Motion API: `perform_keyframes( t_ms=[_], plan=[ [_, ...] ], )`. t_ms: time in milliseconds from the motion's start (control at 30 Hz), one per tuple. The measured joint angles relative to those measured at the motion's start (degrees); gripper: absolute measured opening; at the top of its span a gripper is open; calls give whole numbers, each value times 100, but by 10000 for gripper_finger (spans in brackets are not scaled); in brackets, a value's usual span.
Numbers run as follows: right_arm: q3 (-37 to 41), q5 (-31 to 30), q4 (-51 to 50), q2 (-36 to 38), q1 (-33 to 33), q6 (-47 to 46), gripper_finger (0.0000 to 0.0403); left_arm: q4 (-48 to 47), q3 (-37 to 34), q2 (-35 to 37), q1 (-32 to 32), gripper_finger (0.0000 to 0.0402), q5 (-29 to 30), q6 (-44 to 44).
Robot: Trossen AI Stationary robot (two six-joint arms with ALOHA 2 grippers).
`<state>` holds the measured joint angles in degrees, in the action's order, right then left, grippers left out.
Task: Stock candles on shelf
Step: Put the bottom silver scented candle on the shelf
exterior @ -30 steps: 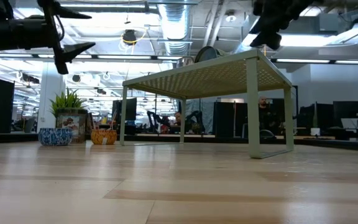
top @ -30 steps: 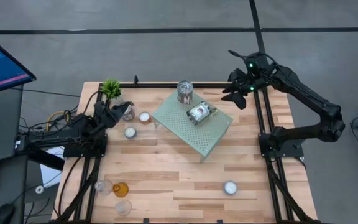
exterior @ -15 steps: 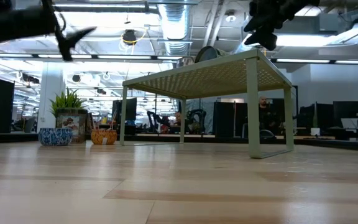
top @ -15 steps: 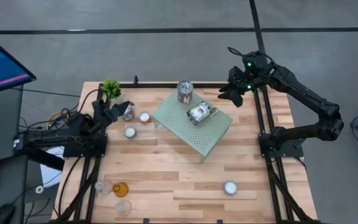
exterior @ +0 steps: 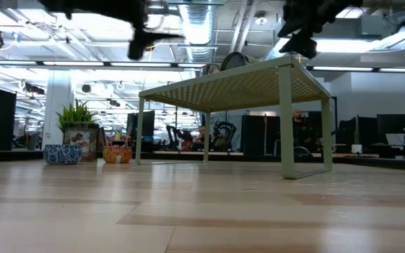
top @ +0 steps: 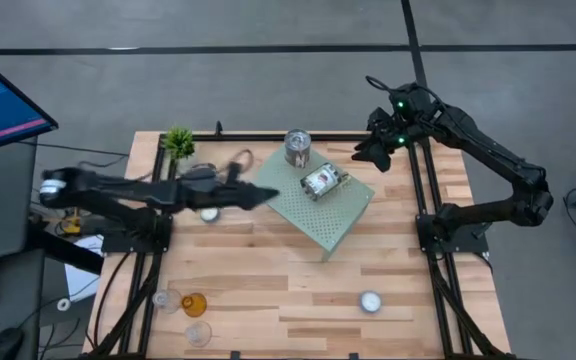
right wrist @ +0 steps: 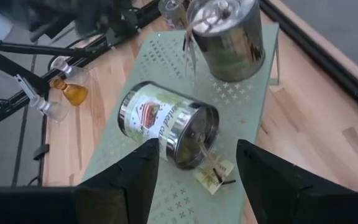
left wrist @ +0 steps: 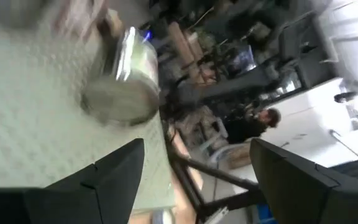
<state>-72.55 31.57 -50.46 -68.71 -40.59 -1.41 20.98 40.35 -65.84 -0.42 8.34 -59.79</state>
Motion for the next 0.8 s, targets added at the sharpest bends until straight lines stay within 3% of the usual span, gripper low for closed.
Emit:
perform_keyframes(
  t_ms=[200, 300, 533, 800],
  plan=[
    [287, -96, 295, 0, 77, -643, 205, 118, 672, -1262, -123, 294, 166, -511],
    [487, -211, 500, -2, 125, -708, 205, 156, 845, -1531, -63, 294, 380, -662],
    [748, -14, 957, -2, 200, -702, 204, 83, 1133, -1605, 120, 289, 710, -844],
    [748, 11, 1195, -2, 270, -637, 205, -294, 1275, -1598, 161, 240, 735, -1393]
  ],
)
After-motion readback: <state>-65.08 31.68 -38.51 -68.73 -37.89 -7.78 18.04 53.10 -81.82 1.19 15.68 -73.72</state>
